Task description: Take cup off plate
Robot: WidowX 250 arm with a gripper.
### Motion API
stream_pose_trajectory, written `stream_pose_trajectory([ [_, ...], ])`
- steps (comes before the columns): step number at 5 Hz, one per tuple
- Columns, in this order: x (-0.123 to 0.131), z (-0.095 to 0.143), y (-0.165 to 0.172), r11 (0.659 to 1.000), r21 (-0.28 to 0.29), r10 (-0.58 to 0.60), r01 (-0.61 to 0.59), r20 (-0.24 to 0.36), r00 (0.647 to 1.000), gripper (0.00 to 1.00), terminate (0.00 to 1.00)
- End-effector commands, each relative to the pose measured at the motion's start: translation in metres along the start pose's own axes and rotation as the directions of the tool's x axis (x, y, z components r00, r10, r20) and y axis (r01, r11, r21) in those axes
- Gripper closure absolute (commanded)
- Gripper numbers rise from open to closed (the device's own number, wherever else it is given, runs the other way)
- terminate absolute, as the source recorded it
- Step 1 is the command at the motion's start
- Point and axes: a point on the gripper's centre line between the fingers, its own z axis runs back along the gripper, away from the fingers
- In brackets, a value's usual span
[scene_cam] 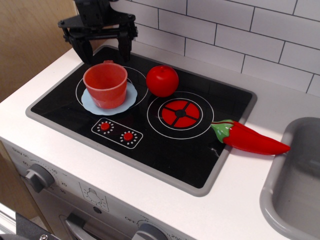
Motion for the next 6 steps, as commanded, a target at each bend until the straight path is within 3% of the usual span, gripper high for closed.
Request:
stream_pose_trajectory([
  [1, -0.003, -0.001, -0.002, 0.997, 0.078, 0.010, -0.013, 0.035, 0.999, 0.00, 0.00],
  [3, -0.002, -0.006, -0.002, 0.995, 0.096, 0.024, -0.027, 0.031, 0.999, 0.00, 0.00],
  [4, -0.001, -0.004, -0.002, 0.994, 0.088, 0.062, -0.061, -0.010, 0.998, 1.00, 0.00],
  [6, 0.003, 0.007, -0.002, 0.995, 0.057, 0.081, -0.080, -0.011, 0.997, 1.00, 0.00],
])
